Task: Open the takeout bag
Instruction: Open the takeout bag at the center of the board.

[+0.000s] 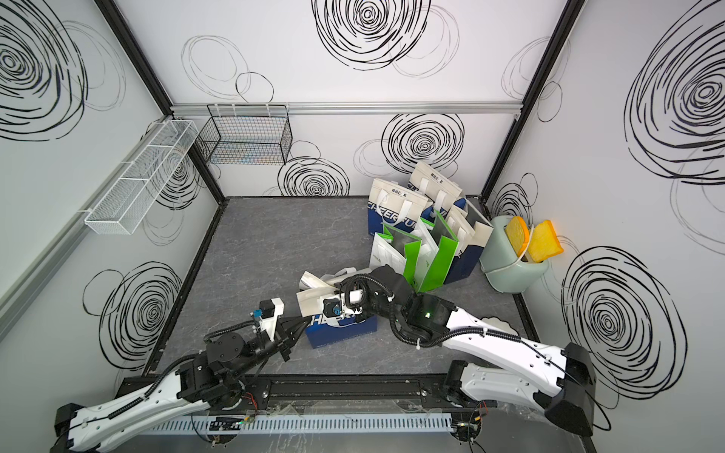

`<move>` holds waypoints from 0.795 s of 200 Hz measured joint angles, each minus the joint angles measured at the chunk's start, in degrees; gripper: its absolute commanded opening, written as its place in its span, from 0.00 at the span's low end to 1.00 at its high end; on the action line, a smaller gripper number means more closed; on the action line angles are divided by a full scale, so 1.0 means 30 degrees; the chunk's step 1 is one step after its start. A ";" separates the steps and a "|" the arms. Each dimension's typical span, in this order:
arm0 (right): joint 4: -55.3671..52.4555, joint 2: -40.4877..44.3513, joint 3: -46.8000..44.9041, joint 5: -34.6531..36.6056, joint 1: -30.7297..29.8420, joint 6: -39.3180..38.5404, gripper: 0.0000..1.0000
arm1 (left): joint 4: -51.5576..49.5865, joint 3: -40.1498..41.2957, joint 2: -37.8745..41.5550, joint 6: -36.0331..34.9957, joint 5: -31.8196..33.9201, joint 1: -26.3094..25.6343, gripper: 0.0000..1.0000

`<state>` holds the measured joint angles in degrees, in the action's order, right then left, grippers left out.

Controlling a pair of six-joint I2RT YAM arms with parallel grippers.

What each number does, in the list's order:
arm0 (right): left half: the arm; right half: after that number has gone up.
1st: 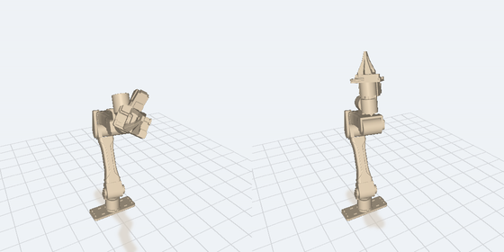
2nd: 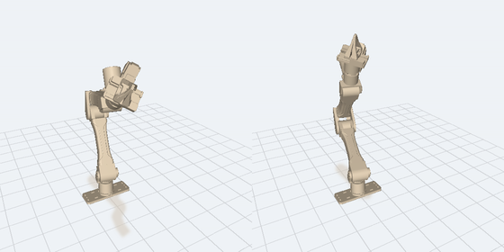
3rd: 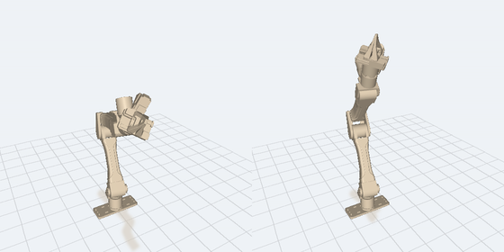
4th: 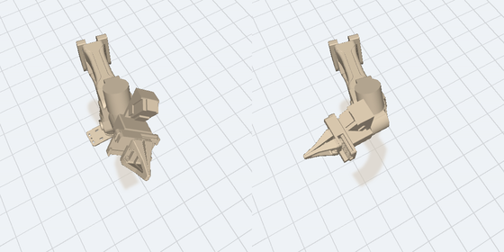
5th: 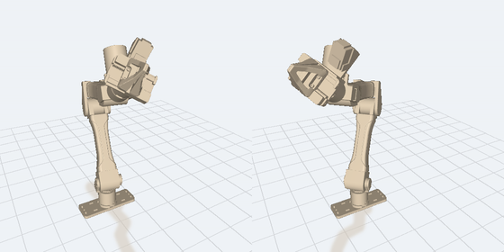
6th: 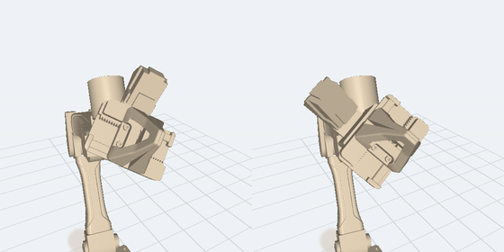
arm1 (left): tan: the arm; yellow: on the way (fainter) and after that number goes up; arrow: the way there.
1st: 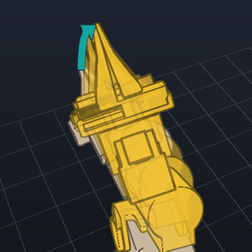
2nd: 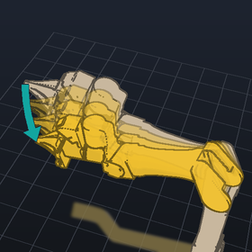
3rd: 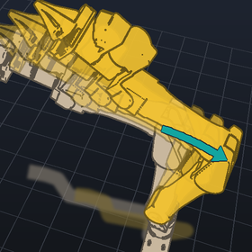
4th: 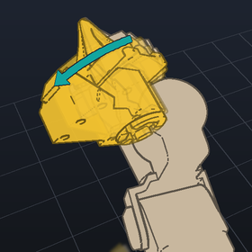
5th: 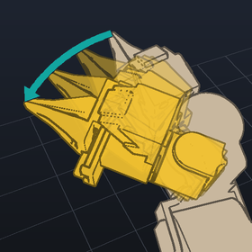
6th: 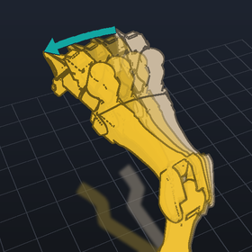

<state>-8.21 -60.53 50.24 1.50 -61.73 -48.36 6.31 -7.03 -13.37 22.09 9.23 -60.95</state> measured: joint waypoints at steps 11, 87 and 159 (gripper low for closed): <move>0.0146 -0.0124 0.0000 0.0211 -0.0051 0.0138 0.00 | -0.0022 0.0000 0.0007 0.0007 0.0000 0.0000 0.00; -0.1078 -0.0954 0.1537 0.0379 -0.0102 0.1647 0.00 | -0.0211 0.0007 0.0393 0.0000 0.0430 0.0000 0.00; -0.4014 -0.1574 0.3745 -0.2106 0.1290 0.3832 0.00 | -0.0211 0.0007 0.0481 0.0000 0.0503 0.0000 0.00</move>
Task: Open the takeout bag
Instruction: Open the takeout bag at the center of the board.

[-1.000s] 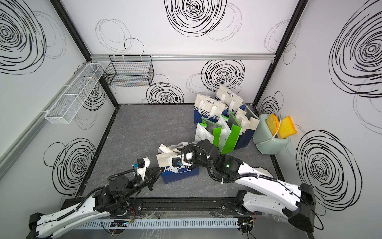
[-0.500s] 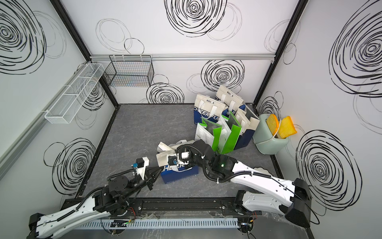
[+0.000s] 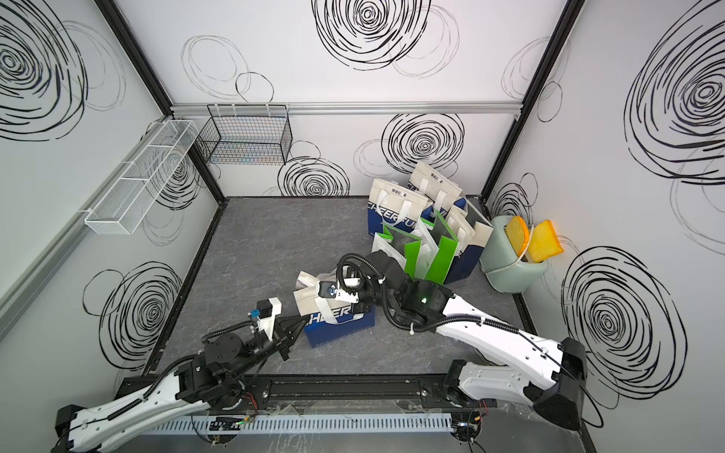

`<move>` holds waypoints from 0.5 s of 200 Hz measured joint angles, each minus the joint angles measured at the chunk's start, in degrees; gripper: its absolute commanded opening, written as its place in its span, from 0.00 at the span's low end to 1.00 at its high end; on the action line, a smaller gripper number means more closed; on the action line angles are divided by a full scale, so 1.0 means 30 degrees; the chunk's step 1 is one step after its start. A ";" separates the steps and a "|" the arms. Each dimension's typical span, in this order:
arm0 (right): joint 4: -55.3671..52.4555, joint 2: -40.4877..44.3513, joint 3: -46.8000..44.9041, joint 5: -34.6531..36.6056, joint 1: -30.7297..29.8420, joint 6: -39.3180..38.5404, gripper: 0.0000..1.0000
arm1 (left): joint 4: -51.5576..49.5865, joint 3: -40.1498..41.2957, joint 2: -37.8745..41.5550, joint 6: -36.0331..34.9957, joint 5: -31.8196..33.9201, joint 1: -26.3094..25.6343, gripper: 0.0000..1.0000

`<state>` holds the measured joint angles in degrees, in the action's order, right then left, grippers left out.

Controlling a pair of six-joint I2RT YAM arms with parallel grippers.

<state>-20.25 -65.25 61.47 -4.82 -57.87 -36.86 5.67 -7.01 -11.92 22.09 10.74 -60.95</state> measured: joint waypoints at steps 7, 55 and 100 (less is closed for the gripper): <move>-0.0146 -0.0087 0.0189 -0.0262 0.0204 0.0160 0.00 | 0.0007 0.0000 0.0000 0.0000 0.0000 0.0000 0.00; -0.1027 -0.0699 0.1297 -0.1537 0.1239 0.1180 0.00 | 0.0080 0.0000 0.0007 0.0000 0.0007 -0.0007 0.00; -0.2120 -0.1246 0.2477 -0.1872 0.1872 0.1297 0.00 | 0.0124 -0.0007 0.0007 0.0000 0.0015 -0.0007 0.00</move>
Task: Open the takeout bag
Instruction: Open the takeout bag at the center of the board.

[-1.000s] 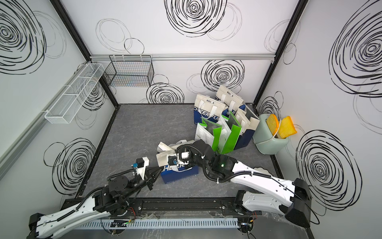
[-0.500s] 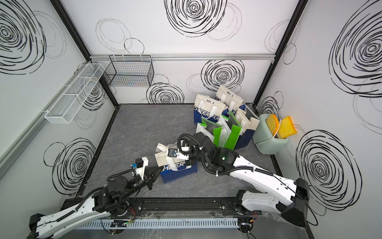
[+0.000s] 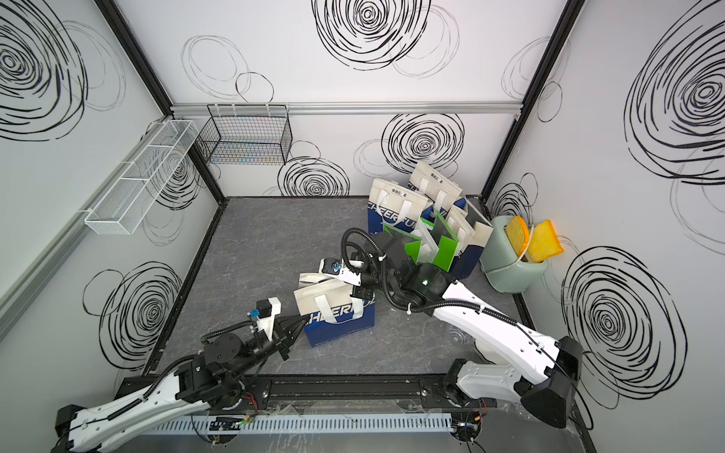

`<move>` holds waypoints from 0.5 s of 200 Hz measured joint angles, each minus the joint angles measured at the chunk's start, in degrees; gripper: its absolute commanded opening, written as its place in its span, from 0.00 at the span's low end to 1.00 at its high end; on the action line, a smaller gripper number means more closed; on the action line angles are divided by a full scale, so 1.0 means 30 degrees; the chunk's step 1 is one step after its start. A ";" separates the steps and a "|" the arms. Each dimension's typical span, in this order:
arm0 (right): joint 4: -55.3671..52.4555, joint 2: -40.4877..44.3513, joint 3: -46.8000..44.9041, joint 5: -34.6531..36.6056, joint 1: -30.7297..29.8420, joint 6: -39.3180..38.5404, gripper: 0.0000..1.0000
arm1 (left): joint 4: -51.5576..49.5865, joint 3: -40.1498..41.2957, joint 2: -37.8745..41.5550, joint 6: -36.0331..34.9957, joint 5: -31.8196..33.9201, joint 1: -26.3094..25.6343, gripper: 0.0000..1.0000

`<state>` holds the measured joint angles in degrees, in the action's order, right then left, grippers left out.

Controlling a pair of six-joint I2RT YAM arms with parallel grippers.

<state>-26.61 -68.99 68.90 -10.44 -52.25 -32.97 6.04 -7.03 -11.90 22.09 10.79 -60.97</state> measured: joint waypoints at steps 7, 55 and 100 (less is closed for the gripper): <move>-0.0029 -0.0066 0.0080 0.0095 0.0000 -0.0102 0.00 | 0.0000 0.0000 0.0007 0.0000 0.0007 0.0000 0.00; -0.0131 -0.0095 0.0168 0.0437 -0.0080 -0.1231 0.00 | 0.0000 0.0000 0.0007 0.0000 0.0073 -0.0036 0.00; -0.0270 -0.0095 0.0255 0.1494 -0.0714 -0.2521 0.00 | -0.0029 0.0000 0.0007 0.0000 0.0153 -0.0051 0.00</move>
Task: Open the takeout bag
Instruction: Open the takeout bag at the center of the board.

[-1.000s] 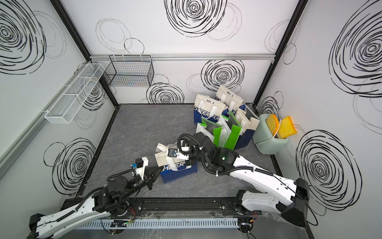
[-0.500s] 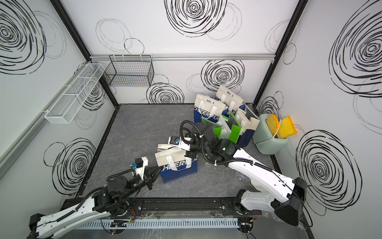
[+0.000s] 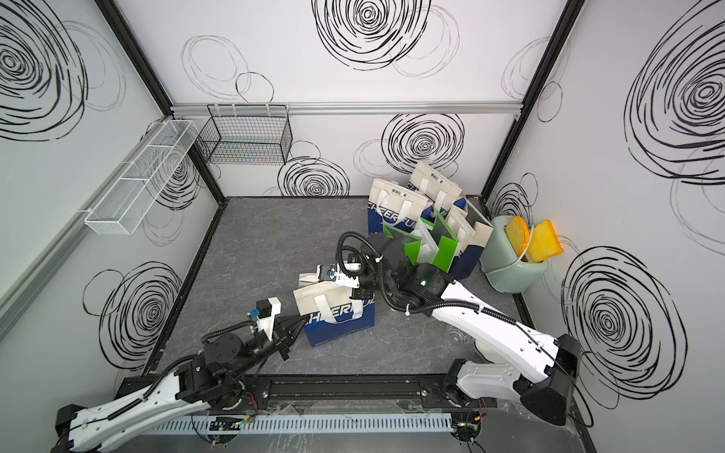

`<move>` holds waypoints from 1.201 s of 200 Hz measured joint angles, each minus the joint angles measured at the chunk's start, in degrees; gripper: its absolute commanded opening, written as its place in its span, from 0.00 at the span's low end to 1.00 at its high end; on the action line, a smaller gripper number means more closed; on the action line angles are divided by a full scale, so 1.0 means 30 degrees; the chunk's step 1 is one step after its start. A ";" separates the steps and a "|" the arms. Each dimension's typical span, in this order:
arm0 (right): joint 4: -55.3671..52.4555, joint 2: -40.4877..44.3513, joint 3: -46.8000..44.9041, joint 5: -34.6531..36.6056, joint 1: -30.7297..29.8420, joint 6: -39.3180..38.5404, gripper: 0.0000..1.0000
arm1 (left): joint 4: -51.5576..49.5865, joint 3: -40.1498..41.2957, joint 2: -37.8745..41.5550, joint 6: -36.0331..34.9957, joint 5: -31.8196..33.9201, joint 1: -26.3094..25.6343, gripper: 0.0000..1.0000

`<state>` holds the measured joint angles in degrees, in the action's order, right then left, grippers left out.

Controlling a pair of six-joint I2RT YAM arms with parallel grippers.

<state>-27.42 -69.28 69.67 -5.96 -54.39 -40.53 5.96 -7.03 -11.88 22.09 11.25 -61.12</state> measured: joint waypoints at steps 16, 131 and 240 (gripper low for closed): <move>0.0000 0.0000 -0.0007 0.0685 -0.0357 -0.0539 0.00 | -0.0015 0.0000 0.0000 -0.0007 0.0051 0.0000 0.00; 0.0000 0.0000 -0.0007 0.3891 -0.1741 -0.5574 0.00 | -0.0007 0.0000 0.0015 -0.0007 0.0146 -0.0007 0.00; 0.0736 0.0000 -0.0262 0.5297 -0.2055 -1.0455 0.00 | -0.0022 0.0000 0.0102 -0.0007 0.0284 -0.0168 0.00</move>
<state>-25.21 -69.28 68.88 9.93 -60.55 -71.90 5.89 -7.03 -11.57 22.06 12.10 -61.63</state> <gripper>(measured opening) 0.045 0.060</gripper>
